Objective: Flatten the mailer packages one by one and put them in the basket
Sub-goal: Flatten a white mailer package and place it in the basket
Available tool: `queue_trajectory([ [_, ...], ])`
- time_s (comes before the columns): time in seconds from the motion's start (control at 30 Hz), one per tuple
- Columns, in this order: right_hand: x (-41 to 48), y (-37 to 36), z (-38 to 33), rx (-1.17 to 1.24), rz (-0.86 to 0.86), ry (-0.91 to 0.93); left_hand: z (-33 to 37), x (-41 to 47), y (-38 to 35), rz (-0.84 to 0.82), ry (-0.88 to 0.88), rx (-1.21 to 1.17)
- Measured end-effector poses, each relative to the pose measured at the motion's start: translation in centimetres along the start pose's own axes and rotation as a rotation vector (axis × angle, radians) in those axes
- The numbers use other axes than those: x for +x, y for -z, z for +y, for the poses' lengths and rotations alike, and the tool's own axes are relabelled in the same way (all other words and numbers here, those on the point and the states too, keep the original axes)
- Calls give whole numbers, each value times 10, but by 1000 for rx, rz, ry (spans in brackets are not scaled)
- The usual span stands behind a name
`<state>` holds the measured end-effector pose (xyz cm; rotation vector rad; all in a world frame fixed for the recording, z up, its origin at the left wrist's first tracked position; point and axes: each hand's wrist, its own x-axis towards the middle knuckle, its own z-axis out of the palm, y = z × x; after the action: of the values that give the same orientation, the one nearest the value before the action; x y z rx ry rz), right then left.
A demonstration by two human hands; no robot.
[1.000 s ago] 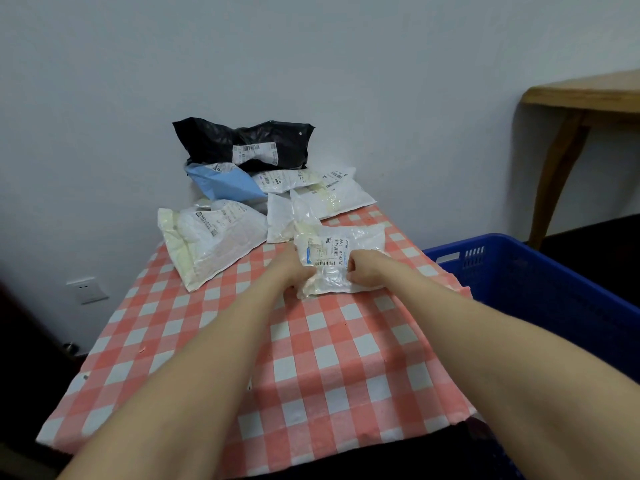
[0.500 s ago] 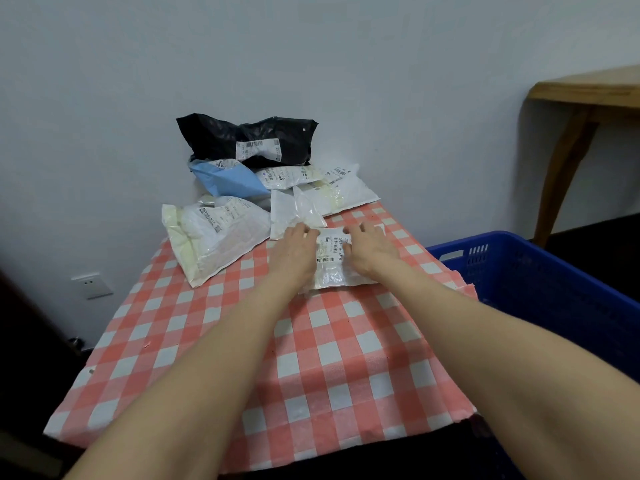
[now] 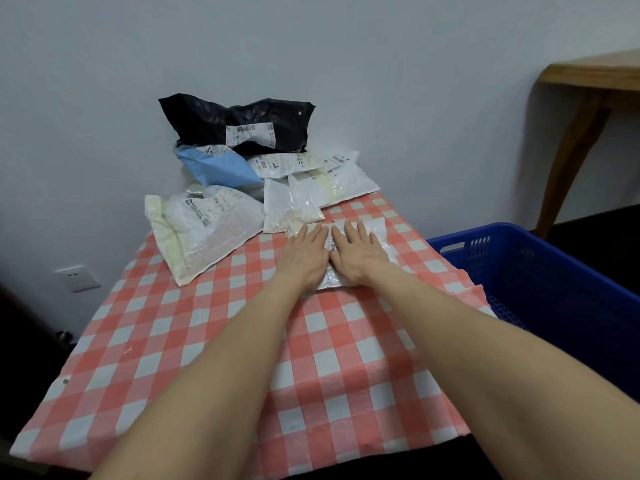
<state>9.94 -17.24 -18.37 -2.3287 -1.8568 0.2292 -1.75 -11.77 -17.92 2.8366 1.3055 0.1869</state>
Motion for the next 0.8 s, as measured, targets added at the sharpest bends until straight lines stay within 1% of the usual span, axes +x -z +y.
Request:
queue_trajectory([
  [0.13, 0, -9, 3, 24, -25, -3, -2, -2, -10, -52, 39, -76],
  [0.47, 2, -12, 5, 56, -53, -22, -5, 3, -15, -119, 42, -64],
  [0.8, 5, -6, 4, 56, -125, -43, -7, 7, -13, -178, 60, -147],
])
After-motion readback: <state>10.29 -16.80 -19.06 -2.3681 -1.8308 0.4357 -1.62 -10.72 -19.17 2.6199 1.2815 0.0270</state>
